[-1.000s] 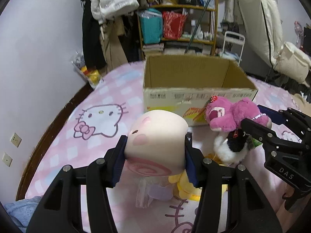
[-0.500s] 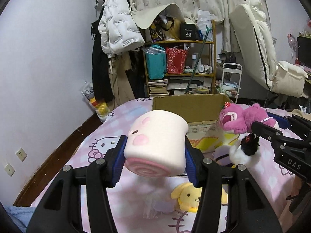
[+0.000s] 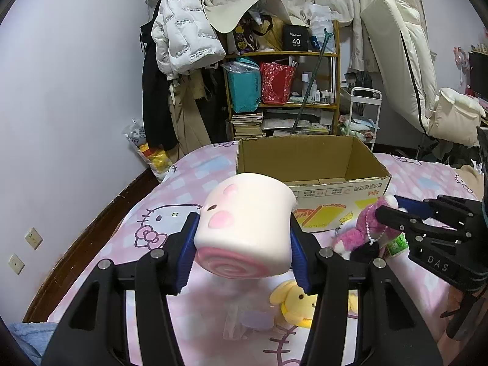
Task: Organize soft objects
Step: 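Lift the roll cushion with the left tool while the right tool lifts the pink bear over the box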
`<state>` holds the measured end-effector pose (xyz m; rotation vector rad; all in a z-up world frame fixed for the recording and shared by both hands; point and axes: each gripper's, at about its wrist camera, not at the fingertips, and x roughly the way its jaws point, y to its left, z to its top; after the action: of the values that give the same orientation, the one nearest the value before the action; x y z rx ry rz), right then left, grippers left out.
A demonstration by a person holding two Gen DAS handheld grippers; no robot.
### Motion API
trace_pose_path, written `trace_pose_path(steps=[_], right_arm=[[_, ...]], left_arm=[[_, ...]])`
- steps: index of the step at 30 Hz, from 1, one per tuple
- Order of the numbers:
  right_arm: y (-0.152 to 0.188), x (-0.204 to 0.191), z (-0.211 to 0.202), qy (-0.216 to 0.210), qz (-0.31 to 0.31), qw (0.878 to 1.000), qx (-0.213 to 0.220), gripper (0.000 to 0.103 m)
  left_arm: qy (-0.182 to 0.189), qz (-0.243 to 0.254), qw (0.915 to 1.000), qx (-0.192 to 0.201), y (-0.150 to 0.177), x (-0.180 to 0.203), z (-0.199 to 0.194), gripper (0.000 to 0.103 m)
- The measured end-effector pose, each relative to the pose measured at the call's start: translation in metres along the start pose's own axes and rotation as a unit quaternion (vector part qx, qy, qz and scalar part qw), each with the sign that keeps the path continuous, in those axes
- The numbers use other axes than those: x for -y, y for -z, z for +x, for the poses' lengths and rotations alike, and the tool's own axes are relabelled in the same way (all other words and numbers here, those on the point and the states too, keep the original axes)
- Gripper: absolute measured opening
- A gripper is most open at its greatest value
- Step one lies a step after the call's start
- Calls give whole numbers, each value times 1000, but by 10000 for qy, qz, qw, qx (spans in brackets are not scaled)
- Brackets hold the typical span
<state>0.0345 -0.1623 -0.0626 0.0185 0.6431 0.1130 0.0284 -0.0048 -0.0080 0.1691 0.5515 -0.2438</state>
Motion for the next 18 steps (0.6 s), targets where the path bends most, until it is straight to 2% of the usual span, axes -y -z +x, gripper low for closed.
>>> trace_pose_path(steps=[11,18], right_arm=[[-5,5,-18,20,145,9994,320,25],[-23,11,-47,115,225,9965,802,25]], left_arm=[[25,-7,10000,31,-3,-2,-1,54],[36,-134,9993,335,-19,-5,-14,54]])
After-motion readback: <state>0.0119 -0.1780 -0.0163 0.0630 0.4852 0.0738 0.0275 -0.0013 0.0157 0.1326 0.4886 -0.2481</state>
